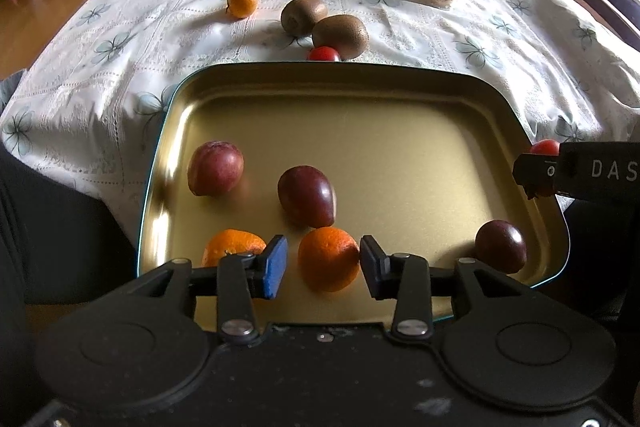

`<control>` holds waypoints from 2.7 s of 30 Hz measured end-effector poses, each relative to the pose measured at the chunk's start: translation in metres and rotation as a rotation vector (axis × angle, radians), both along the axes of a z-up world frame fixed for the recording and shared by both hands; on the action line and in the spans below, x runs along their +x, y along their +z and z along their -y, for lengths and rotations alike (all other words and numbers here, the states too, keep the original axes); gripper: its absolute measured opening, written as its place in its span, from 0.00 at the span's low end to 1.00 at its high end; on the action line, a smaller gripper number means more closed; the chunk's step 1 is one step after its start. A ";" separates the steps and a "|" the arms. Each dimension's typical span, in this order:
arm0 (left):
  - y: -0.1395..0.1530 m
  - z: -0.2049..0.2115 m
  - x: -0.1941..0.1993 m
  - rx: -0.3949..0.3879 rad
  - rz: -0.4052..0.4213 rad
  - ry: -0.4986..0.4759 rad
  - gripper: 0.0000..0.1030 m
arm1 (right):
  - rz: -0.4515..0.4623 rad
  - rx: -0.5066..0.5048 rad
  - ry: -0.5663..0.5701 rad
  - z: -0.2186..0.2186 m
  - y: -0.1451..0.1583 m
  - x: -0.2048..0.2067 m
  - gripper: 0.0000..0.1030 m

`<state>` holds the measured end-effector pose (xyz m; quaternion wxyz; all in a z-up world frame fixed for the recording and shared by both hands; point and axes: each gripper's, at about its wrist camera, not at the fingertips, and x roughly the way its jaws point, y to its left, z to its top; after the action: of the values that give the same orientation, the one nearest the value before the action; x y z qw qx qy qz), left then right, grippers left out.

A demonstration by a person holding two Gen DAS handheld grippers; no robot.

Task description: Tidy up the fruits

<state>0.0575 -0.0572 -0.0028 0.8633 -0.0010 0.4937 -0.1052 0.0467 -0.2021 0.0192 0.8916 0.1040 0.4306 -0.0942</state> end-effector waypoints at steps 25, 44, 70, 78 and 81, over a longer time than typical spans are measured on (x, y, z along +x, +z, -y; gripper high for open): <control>0.000 -0.006 0.003 -0.025 -0.013 0.026 0.41 | -0.050 0.019 -0.003 0.001 -0.004 0.003 0.44; 0.003 -0.009 0.002 -0.021 0.005 0.046 0.41 | -0.101 -0.021 0.003 -0.005 -0.010 0.006 0.44; 0.005 -0.013 0.004 0.006 0.045 0.097 0.41 | -0.144 -0.085 0.066 -0.018 -0.017 0.007 0.44; 0.005 -0.015 0.004 0.000 0.043 0.108 0.41 | -0.146 -0.089 0.075 -0.019 -0.017 0.007 0.44; 0.005 -0.016 0.005 -0.005 0.041 0.116 0.41 | -0.146 -0.087 0.076 -0.018 -0.017 0.007 0.44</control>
<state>0.0621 -0.0407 0.0026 0.8777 -0.0298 0.4749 -0.0562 0.0538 -0.1837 0.0022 0.8644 0.0415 0.4937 -0.0862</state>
